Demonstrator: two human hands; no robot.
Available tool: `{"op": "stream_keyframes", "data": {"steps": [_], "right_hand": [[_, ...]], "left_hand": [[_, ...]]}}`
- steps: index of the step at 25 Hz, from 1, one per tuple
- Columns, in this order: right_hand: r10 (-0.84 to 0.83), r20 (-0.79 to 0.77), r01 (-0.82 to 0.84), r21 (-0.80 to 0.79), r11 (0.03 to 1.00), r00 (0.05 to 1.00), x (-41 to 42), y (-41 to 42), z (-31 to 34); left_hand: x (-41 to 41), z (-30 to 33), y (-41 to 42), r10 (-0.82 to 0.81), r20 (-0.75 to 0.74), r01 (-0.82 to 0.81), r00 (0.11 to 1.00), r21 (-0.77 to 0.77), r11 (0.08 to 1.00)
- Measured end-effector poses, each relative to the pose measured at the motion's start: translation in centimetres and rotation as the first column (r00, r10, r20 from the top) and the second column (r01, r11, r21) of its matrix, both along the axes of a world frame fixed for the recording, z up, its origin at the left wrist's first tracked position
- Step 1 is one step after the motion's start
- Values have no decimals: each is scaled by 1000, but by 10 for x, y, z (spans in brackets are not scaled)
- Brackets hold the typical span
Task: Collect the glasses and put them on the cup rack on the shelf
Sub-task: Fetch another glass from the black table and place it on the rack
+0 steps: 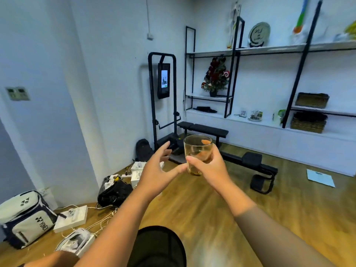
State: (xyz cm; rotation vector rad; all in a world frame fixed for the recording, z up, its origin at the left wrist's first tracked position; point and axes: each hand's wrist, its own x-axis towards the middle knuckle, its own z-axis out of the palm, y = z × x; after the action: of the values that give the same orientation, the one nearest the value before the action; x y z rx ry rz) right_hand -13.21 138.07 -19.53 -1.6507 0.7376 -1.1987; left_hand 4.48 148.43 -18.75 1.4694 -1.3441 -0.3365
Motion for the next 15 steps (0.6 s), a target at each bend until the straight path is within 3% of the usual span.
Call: {"op": "stream_keyframes", "data": {"steps": [7,15], "right_hand": [[-208,44,211,-63,975,977,-134,-20,53],[-399,73,403,-64,913,914,-320,-75,72]], "left_hand": [[-108,54,-46,-184,-2,184,983,-42,982],[-277,70,-145,-318,11,318,948,-35,947]]}}
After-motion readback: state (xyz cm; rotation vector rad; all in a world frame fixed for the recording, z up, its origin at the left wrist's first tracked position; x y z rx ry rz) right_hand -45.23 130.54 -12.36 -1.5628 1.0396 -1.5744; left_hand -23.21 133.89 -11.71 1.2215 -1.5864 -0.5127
